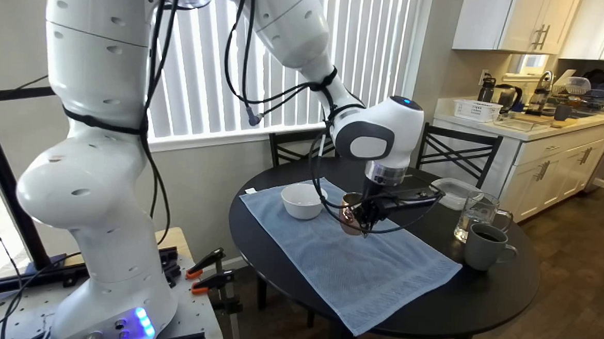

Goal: Pour the contents inside the cup into the bowl

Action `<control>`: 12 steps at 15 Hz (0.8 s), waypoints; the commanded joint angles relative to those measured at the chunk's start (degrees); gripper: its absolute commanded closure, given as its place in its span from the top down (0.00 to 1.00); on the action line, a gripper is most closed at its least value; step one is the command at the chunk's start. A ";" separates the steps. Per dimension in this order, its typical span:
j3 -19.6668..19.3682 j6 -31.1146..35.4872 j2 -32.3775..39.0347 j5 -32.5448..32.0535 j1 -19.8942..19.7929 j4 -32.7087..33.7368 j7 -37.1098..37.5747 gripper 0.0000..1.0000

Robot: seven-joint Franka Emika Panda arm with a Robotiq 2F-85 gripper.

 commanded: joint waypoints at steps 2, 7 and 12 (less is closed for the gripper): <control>-3.79 -2.54 -3.80 -7.91 5.57 1.23 6.94 0.05; -2.96 1.17 -5.04 -10.47 9.60 0.78 8.24 0.05; -2.32 10.54 -4.50 -14.70 13.34 -0.13 8.67 0.05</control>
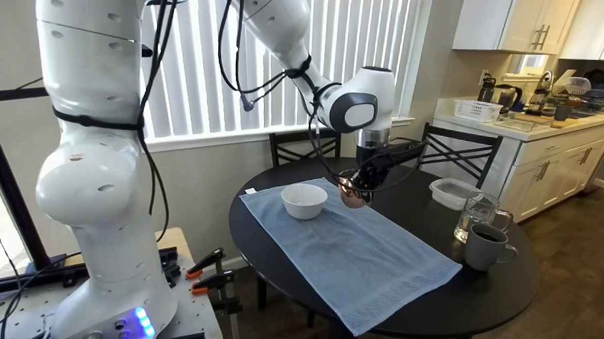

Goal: Pour the contents inside the cup into the bowl

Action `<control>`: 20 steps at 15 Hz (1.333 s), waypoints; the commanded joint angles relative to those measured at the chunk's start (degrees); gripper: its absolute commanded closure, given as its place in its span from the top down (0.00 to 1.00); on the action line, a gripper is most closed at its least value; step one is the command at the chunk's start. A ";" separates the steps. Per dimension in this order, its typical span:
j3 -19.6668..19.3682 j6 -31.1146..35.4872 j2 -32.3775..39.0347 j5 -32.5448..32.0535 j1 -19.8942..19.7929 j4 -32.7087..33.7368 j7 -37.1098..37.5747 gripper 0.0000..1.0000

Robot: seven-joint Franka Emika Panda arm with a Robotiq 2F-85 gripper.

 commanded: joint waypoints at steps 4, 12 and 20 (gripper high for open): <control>0.53 12.16 0.35 -8.31 3.86 -3.72 3.59 0.05; -7.22 27.32 -0.87 -35.32 11.65 -9.63 19.59 0.05; -18.68 32.40 -2.92 -60.71 19.76 -8.47 39.77 0.04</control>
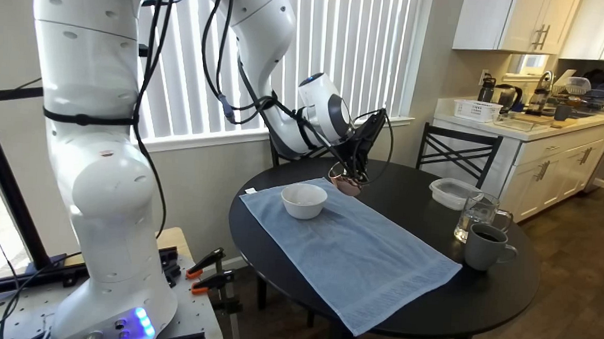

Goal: Pour the contents inside the cup into the bowl

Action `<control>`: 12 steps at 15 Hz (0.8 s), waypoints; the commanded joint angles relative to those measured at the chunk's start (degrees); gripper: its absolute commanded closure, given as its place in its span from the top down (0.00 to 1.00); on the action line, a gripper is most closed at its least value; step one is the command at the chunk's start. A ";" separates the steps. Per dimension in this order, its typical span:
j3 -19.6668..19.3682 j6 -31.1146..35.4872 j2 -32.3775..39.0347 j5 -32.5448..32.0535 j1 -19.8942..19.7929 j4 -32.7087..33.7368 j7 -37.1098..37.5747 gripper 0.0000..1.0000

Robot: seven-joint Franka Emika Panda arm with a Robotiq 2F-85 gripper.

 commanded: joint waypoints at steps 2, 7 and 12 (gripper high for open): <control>-3.08 2.88 -1.84 -7.28 2.52 -0.12 9.36 0.04; -7.00 3.36 -1.93 -21.81 6.14 4.06 22.85 0.04; -6.82 1.51 -2.60 -40.92 8.84 7.58 40.87 0.04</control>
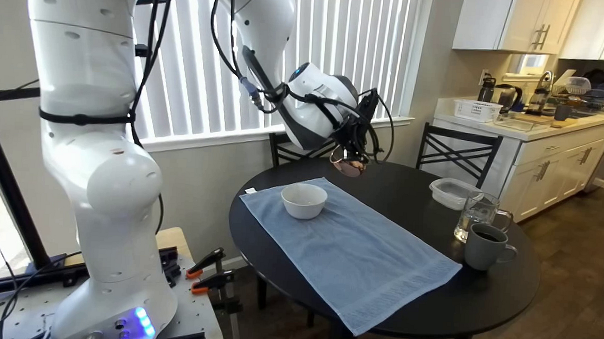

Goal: Pour the contents inside the cup into the bowl

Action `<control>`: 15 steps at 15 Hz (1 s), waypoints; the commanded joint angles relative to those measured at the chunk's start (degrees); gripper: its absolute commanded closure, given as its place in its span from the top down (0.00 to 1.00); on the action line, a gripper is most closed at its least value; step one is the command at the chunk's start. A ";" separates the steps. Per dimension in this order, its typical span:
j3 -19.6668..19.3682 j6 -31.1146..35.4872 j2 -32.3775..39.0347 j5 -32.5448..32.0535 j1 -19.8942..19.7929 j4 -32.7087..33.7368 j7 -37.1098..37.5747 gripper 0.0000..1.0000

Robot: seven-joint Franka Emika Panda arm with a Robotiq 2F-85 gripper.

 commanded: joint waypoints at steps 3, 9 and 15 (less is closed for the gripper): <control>0.92 -0.70 -1.59 -15.92 2.46 0.59 17.38 0.04; 3.39 -1.60 -2.09 -28.24 2.85 -0.16 31.42 0.04; 9.28 -9.30 -4.48 -51.39 2.72 -1.36 53.46 0.04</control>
